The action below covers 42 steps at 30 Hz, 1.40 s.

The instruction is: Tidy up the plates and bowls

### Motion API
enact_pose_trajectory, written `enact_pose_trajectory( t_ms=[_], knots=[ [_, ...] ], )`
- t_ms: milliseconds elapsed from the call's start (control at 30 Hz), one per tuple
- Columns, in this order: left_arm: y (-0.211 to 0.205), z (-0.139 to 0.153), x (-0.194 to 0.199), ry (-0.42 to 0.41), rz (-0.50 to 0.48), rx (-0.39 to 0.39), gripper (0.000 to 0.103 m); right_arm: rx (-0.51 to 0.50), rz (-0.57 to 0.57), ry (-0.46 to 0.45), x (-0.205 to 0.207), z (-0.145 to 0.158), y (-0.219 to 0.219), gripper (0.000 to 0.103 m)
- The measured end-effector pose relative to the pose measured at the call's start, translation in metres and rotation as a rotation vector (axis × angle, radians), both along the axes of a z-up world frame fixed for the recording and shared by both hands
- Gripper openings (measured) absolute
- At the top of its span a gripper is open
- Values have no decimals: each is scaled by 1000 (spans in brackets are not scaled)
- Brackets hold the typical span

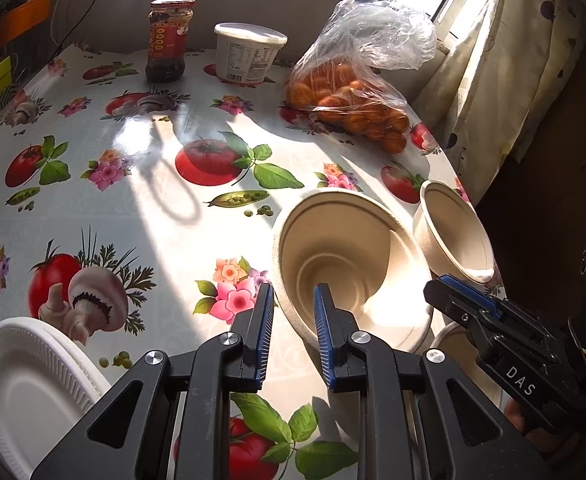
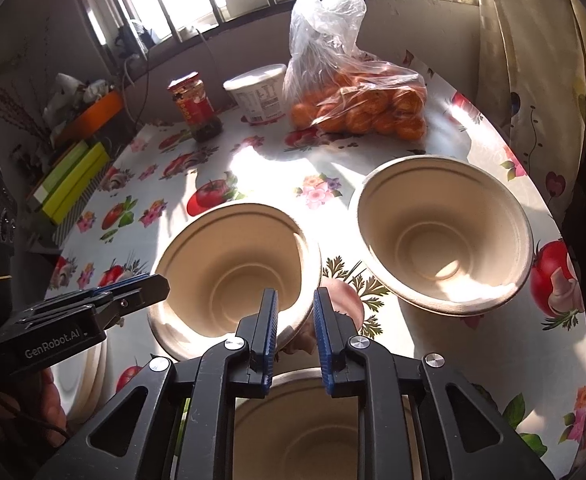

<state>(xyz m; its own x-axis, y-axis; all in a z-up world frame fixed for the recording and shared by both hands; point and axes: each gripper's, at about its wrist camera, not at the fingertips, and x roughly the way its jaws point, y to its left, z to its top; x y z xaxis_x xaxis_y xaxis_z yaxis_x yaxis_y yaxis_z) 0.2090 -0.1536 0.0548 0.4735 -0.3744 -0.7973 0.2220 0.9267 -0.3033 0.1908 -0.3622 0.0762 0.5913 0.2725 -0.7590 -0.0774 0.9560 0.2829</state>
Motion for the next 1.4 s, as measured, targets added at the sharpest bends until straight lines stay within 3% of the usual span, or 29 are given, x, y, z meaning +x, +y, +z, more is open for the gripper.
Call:
enact_pose_trajectory(
  t_ms=[200, 533, 933, 1400],
  knots=[
    [0, -1, 1, 0, -4, -4, 16, 8, 3, 1, 1, -1, 1, 12],
    [2, -4, 4, 10, 12, 8, 16, 24, -42, -2, 2, -4, -9, 12],
    [4, -9, 6, 33, 25, 2, 16, 87, -39, 29, 7, -12, -11, 12],
    [3, -7, 4, 28, 12, -5, 16, 89, -33, 14, 7, -6, -10, 12]
  ],
)
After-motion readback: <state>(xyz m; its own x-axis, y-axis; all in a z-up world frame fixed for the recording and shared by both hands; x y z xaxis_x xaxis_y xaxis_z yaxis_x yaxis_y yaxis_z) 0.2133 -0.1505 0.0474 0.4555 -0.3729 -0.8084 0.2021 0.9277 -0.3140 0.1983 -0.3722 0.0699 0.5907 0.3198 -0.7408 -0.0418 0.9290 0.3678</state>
